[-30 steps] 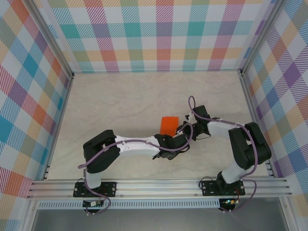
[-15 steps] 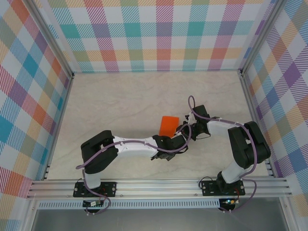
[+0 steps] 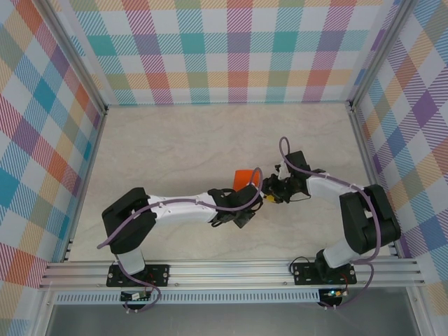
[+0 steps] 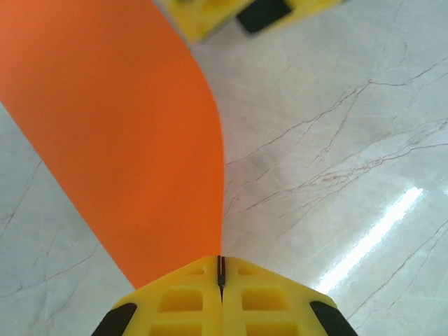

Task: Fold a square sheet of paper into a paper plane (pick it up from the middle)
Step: Third fold the triangle at the center of the table.

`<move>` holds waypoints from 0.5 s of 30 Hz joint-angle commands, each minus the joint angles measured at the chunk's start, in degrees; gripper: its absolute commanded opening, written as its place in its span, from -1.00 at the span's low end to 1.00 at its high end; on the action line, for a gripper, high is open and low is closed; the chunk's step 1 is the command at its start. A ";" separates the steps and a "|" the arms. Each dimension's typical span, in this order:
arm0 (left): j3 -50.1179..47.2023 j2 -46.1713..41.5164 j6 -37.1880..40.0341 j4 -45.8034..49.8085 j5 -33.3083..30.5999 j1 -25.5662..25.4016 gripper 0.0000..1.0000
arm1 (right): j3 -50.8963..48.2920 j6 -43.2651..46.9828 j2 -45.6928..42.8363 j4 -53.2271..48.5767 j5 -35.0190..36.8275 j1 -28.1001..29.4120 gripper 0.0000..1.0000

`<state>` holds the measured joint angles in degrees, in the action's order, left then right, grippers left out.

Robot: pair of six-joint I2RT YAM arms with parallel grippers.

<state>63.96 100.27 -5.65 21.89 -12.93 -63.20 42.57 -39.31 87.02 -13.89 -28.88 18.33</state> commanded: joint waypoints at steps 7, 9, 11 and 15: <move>-3.05 -3.58 -3.37 -2.82 10.57 3.64 -1.00 | 4.67 1.47 -0.23 -0.26 -1.30 -0.32 -0.76; -3.20 -3.84 -3.74 -2.75 12.00 4.17 -1.00 | 6.47 1.04 2.42 0.66 -3.42 -0.15 -0.82; -3.48 -4.15 -4.18 -2.77 12.78 4.71 -1.00 | 7.78 0.56 4.64 1.56 -3.63 0.11 -0.81; -3.72 -4.56 -4.70 -3.08 16.48 6.61 -1.00 | 12.10 0.36 10.59 2.12 -6.83 0.46 -0.78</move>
<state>60.93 97.89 -9.08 19.44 -0.54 -58.06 51.72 -38.57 94.70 -12.93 -31.92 18.26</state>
